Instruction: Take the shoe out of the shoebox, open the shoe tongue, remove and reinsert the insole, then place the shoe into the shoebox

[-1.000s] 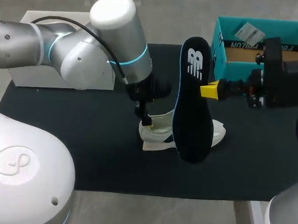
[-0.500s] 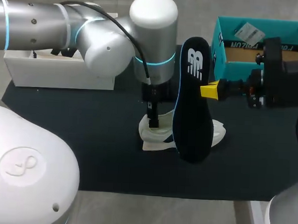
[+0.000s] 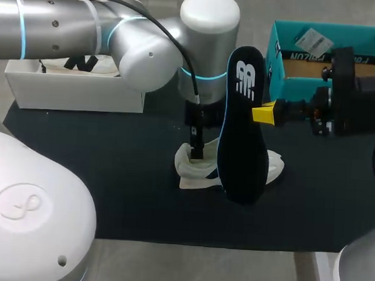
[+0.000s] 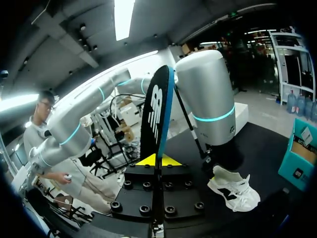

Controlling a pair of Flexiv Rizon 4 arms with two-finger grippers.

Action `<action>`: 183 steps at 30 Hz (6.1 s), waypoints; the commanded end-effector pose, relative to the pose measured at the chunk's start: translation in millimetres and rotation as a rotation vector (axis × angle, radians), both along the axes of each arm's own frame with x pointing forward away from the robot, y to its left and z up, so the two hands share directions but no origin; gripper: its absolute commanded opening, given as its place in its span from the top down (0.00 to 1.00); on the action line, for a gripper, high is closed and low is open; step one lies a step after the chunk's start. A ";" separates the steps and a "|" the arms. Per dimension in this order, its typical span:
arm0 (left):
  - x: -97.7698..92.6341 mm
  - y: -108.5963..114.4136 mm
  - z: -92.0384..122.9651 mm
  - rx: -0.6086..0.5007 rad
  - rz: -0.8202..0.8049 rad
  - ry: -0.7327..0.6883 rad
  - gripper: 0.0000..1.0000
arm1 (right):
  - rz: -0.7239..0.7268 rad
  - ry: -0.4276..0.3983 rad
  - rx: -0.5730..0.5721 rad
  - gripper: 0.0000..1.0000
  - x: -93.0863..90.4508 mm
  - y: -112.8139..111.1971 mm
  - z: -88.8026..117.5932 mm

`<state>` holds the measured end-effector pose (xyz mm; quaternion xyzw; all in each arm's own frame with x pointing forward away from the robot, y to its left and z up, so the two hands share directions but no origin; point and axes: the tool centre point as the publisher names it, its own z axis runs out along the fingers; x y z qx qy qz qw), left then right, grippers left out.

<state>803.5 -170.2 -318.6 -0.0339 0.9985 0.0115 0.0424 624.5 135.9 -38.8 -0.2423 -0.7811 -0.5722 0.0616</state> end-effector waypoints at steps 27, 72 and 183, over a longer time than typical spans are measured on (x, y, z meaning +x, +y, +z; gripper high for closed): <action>41.9 -54.8 -20.1 -0.063 -0.080 0.014 0.00 | -0.001 0.002 -0.001 1.00 1.9 2.8 -1.3; 49.7 -67.9 -46.3 -0.086 -0.099 0.062 1.00 | -0.001 0.002 -0.001 1.00 1.9 2.8 -1.3; 111.6 -71.2 2.7 0.511 -1.757 0.280 1.00 | -0.001 0.002 -0.001 1.00 1.9 2.8 -1.3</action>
